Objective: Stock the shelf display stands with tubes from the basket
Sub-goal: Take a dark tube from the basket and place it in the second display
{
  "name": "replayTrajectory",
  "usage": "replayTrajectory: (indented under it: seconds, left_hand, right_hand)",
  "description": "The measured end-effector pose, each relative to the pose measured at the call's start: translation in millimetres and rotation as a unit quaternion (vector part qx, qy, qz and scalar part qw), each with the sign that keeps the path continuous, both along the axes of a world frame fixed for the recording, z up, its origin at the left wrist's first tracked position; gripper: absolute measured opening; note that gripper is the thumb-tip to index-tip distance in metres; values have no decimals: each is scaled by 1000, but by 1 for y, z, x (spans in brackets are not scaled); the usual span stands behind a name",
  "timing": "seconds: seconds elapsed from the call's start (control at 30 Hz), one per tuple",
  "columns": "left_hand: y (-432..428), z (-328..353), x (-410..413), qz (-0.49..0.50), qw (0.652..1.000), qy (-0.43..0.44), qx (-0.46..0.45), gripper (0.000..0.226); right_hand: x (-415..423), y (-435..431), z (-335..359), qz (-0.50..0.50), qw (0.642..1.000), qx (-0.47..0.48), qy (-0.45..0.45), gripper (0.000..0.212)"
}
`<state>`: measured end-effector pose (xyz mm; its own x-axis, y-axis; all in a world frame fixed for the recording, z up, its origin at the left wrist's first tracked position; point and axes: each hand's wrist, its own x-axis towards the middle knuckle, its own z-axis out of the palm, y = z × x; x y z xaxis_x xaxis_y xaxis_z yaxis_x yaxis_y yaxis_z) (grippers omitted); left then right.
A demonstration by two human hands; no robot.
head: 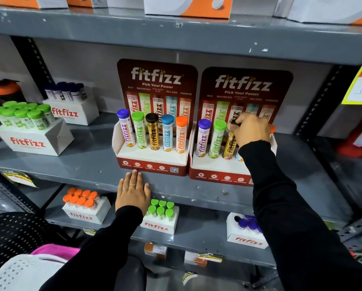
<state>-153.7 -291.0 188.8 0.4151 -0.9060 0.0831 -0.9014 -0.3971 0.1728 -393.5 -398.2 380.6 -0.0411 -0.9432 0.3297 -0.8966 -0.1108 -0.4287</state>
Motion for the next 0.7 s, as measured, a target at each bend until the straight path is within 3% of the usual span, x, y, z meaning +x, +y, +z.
replayTrajectory:
  seconds: [0.2, 0.7]
  left_hand:
    - [0, 0, 1, -4, 1000, 8, -2, 56]
    - [-4, 14, -3, -22, 999, 25, 15, 56]
  right_hand:
    - [-1, -11, -2, -10, 999, 32, 42, 20]
    - [1, -2, 7, -22, 999, 29, 23, 30]
